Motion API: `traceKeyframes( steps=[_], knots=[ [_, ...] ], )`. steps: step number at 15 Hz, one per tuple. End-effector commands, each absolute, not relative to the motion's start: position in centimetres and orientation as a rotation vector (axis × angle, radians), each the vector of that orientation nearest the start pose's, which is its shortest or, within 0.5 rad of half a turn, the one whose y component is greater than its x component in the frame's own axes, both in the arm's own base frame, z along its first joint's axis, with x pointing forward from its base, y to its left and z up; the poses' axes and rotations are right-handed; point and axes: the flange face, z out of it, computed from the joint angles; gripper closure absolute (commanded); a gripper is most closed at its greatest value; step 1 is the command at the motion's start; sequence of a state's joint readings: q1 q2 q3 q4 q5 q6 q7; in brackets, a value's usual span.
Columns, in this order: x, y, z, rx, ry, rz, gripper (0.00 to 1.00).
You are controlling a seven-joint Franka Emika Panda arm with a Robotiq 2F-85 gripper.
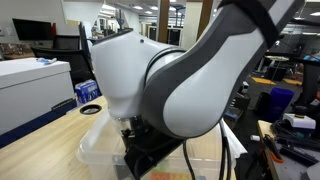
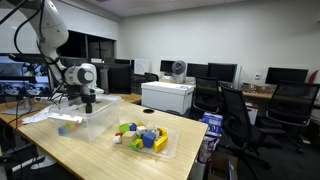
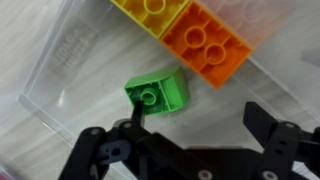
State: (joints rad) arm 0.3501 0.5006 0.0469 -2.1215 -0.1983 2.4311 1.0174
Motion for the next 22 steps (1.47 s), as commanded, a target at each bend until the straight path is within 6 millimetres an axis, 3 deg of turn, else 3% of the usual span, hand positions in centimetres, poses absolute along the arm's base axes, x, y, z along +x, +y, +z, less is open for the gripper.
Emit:
traceKeyframes(
  steps=[1, 7, 8, 9, 15, 18, 22],
  knots=[
    [50.2, 20.3, 14.1, -3.382, 0.628, 0.169, 0.00],
    [50.0, 18.6, 13.1, -3.588, 0.639, 0.252, 0.00],
    [50.0, 18.5, 13.0, -3.606, 0.634, 0.281, 0.10],
    [50.0, 18.5, 12.9, -3.616, 0.635, 0.308, 0.27],
    [50.8, 17.5, 13.3, -3.658, 0.814, 0.380, 0.78],
    [51.4, 17.1, 13.5, -3.656, 0.950, 0.405, 0.96],
    [52.1, 16.7, 14.4, -3.636, 1.125, 0.375, 1.00]
  ],
)
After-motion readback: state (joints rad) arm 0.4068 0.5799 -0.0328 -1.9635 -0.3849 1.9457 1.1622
